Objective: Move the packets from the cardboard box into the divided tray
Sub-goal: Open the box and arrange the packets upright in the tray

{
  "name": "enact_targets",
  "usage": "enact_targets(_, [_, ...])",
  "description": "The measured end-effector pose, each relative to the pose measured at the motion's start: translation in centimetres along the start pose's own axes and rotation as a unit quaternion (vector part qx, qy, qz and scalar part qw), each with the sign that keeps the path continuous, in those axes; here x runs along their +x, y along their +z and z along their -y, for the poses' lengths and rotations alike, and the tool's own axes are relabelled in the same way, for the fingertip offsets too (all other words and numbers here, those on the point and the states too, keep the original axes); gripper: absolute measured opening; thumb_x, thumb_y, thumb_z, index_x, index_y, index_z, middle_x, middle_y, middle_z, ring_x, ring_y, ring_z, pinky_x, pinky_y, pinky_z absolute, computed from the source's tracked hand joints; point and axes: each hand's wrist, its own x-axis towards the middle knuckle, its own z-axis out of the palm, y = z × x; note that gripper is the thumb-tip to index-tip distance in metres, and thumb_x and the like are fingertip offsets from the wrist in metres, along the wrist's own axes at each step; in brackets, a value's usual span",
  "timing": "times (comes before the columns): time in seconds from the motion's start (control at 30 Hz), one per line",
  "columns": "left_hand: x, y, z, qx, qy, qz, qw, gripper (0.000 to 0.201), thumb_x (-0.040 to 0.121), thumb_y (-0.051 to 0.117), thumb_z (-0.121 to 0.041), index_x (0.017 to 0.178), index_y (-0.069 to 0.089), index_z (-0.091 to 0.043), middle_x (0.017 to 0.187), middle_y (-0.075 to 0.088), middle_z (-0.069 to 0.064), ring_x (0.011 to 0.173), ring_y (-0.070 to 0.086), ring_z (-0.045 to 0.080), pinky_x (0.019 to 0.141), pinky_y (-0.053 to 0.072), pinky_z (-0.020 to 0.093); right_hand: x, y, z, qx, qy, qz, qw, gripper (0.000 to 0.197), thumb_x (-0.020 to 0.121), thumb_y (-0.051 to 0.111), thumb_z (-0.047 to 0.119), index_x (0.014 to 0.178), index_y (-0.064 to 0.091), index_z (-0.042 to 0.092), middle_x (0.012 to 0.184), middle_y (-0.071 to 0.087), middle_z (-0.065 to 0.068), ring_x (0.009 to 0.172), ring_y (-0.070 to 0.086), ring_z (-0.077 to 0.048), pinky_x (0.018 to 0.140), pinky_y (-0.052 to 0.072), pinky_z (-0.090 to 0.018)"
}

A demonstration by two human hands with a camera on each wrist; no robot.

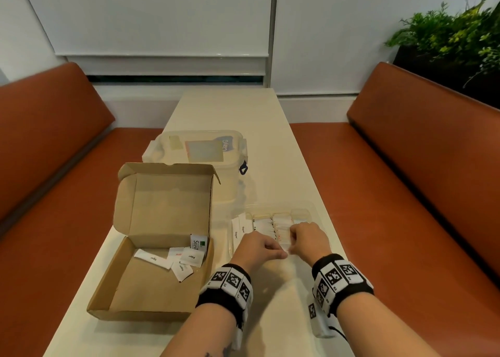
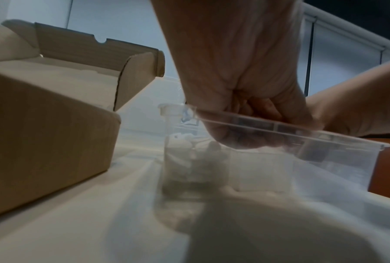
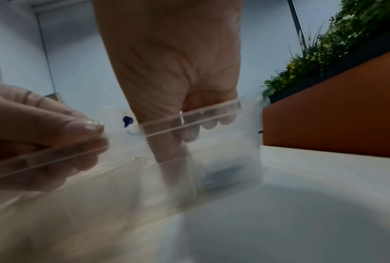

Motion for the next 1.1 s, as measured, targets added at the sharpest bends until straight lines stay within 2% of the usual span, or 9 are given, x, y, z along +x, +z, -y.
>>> enact_targets(0.23, [-0.8,0.0,-0.8,-0.03,0.016,0.002,0.999,0.018,0.075,0.079,-0.021,0.09,0.076,-0.011,0.082,0.07,-0.002,0.078,0.062,0.006,0.082,0.051,0.021,-0.5,-0.2,0.3,0.082,0.029,-0.008,0.996,0.029,0.073,0.069,0.016,0.061,0.043,0.022,0.068,0.051,0.005,0.065,0.049,-0.015,0.056,0.039,-0.026])
enact_targets(0.37, [-2.0,-2.0,-1.9,-0.123,0.026,-0.098,0.987,0.01,0.082,0.072,-0.025,0.089,0.072,-0.018,0.083,0.071,-0.003,0.079,0.065,0.008,0.077,0.052,0.021,-1.0,-1.3,3.1,0.213,0.003,-0.095,0.972,0.011,0.08,0.061,0.015,0.074,0.053,0.017,0.065,0.051,0.006,0.059,0.047,-0.012,0.049,0.034,-0.024])
enact_targets(0.47, [-2.6,-6.0,-1.9,-0.12,-0.038,-0.191,0.974,0.013,0.09,0.06,-0.025,0.08,0.067,-0.018,0.071,0.066,-0.004,0.064,0.058,0.011,0.065,0.049,0.026,-1.4,-1.8,7.3,0.265,-0.03,-0.103,0.958,0.004,0.084,0.062,0.018,0.083,0.058,0.017,0.07,0.055,0.007,0.065,0.051,-0.009,0.055,0.038,-0.021])
enact_targets(0.53, [-3.0,-9.3,-1.0,-0.073,-0.137,-0.206,0.966,0.017,0.091,0.053,-0.019,0.085,0.068,-0.012,0.077,0.067,0.002,0.071,0.061,0.017,0.071,0.051,0.031,-1.8,-1.6,10.6,0.281,-0.051,-0.074,0.955,0.003,0.084,0.062,0.017,0.082,0.06,0.017,0.074,0.058,0.004,0.07,0.054,-0.012,0.062,0.041,-0.023])
enact_targets(0.63, [-4.4,-13.0,1.4,0.104,-0.26,-0.176,0.944,0.023,0.091,0.049,-0.012,0.101,0.067,-0.003,0.103,0.067,0.012,0.098,0.064,0.028,0.079,0.049,0.031,-2.8,0.1,14.6,0.243,-0.066,-0.009,0.968,0.003,0.085,0.057,0.011,0.083,0.059,0.013,0.083,0.062,-0.003,0.08,0.059,-0.02,0.07,0.046,-0.028])
enact_targets(0.77, [-6.3,-14.1,4.6,0.199,-0.302,-0.13,0.923,0.027,0.088,0.063,-0.016,0.112,0.064,-0.004,0.117,0.064,0.012,0.109,0.06,0.027,0.087,0.049,0.032,-4.1,2.5,17.3,0.148,-0.061,0.026,0.987,0.006,0.091,0.05,0.014,0.087,0.051,0.01,0.098,0.063,-0.012,0.092,0.062,-0.028,0.068,0.047,-0.031])
enact_targets(0.87, [-5.9,-13.8,5.6,0.177,-0.28,-0.088,0.939,0.041,0.079,0.075,-0.013,0.117,0.063,-0.004,0.12,0.064,0.012,0.112,0.06,0.026,0.092,0.049,0.032,-4.5,2.7,17.9,0.165,-0.047,0.039,0.984,0.01,0.091,0.049,0.01,0.081,0.045,0.01,0.094,0.061,-0.014,0.087,0.065,-0.032,0.074,0.057,-0.04])
enact_targets(0.93, [-5.4,-13.7,5.2,0.176,-0.265,-0.083,0.944,0.04,0.079,0.075,-0.013,0.116,0.064,-0.005,0.119,0.064,0.011,0.111,0.06,0.025,0.093,0.049,0.031,-4.6,2.5,18.0,0.183,-0.032,0.059,0.981,0.016,0.089,0.048,0.003,0.075,0.045,0.011,0.086,0.06,-0.013,0.079,0.067,-0.033,0.068,0.058,-0.044])
enact_targets(1.1, [-4.3,-12.6,4.8,0.162,-0.234,-0.062,0.957,0.031,0.083,0.068,-0.005,0.114,0.065,-0.004,0.114,0.066,0.013,0.105,0.064,0.027,0.092,0.052,0.038,-4.8,2.8,17.8,0.243,-0.002,0.071,0.967,0.027,0.089,0.052,0.003,0.07,0.042,0.019,0.074,0.055,-0.002,0.064,0.064,-0.022,0.062,0.06,-0.038])
